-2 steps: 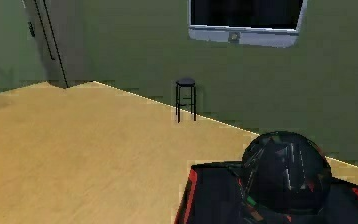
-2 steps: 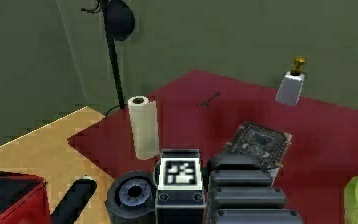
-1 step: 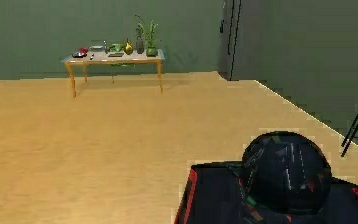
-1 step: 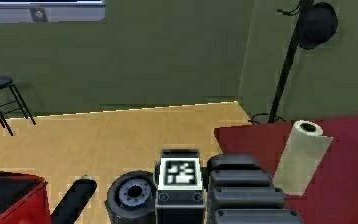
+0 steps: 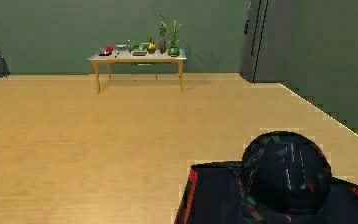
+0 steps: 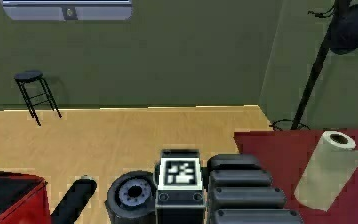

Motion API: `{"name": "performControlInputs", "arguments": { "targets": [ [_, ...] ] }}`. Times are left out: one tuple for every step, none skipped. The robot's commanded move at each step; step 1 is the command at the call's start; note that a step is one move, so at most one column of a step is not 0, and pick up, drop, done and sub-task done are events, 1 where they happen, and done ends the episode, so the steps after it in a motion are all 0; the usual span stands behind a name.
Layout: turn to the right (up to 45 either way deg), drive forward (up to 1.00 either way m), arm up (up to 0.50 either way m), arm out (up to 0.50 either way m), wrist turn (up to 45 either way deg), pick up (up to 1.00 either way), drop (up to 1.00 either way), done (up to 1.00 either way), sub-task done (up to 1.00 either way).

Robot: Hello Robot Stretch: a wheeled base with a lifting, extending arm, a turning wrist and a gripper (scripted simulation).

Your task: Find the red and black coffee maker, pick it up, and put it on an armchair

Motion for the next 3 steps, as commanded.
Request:
{"name": "performControlInputs", "arguments": {
  "targets": [
    [0.0, 0.05, 0.0, 0.0, 0.0, 0.0, 0.0, 0.0, 0.0],
    [-45.0, 0.0, 0.0, 0.0, 0.0, 0.0, 0.0, 0.0, 0.0],
    [-9.0, 0.0, 0.0, 0.0, 0.0, 0.0, 0.0, 0.0, 0.0]
  ]
}}
